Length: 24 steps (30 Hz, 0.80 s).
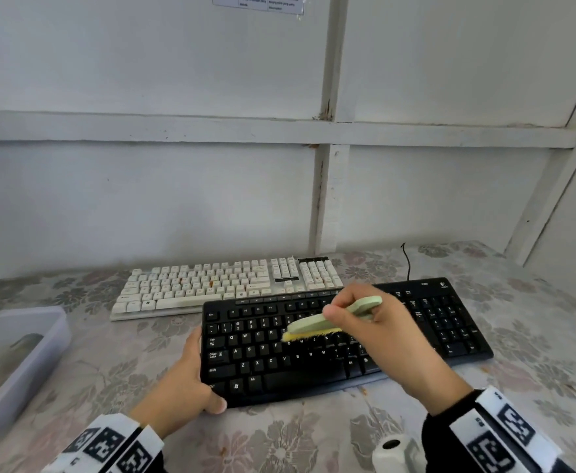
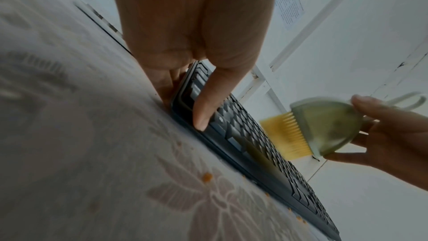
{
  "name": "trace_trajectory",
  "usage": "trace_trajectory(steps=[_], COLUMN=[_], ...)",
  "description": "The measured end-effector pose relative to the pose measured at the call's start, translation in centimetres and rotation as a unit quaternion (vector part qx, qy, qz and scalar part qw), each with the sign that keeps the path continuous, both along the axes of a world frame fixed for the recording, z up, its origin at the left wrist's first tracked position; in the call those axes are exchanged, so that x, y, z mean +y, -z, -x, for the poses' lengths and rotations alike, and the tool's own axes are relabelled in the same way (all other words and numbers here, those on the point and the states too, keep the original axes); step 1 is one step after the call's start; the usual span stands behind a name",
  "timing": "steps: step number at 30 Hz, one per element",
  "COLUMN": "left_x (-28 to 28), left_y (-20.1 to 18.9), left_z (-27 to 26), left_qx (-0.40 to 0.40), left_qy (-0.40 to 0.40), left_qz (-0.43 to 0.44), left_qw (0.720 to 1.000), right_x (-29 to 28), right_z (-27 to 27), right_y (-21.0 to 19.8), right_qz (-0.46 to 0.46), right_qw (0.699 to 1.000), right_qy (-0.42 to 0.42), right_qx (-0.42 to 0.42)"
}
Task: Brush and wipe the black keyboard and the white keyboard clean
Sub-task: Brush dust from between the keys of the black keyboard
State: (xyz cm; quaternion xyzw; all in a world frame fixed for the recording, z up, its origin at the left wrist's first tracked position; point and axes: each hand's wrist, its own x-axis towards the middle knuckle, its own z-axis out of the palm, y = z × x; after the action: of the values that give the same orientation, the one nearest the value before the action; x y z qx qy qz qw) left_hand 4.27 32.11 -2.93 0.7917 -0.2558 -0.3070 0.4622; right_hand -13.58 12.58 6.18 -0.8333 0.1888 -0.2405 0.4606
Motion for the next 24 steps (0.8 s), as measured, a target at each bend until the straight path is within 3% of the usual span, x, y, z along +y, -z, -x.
trace_trajectory(steps=[4, 7, 11, 17, 21, 24], left_x=[-0.1, -0.2, -0.1, -0.1, -0.1, -0.2], left_y=[-0.1, 0.0, -0.1, 0.4, 0.7, 0.5], left_z=[0.1, 0.1, 0.2, 0.0, -0.3, -0.2], left_qx=[0.012, 0.011, 0.014, 0.028, 0.036, 0.03], left_qy=[-0.003, -0.004, -0.01, -0.02, -0.018, -0.012], left_qz=[0.011, 0.007, 0.01, 0.019, 0.02, 0.018], left_qw=[1.0, 1.0, 1.0, 0.999, 0.999, 0.999], right_x=[-1.8, -3.0, -2.1, -4.5, -4.2, -5.5], right_z=[0.7, 1.6, 1.2, 2.1, 2.3, 2.6], right_y=[0.9, 0.1, 0.1, 0.3, 0.3, 0.8], right_qz=[0.024, 0.046, 0.018, 0.038, -0.009, 0.017], right_qw=[0.998, 0.995, 1.0, 0.994, 1.0, 0.997], right_qy=[0.049, 0.083, 0.022, 0.098, 0.019, 0.065], right_qx=[0.033, 0.002, -0.003, 0.008, 0.007, 0.026])
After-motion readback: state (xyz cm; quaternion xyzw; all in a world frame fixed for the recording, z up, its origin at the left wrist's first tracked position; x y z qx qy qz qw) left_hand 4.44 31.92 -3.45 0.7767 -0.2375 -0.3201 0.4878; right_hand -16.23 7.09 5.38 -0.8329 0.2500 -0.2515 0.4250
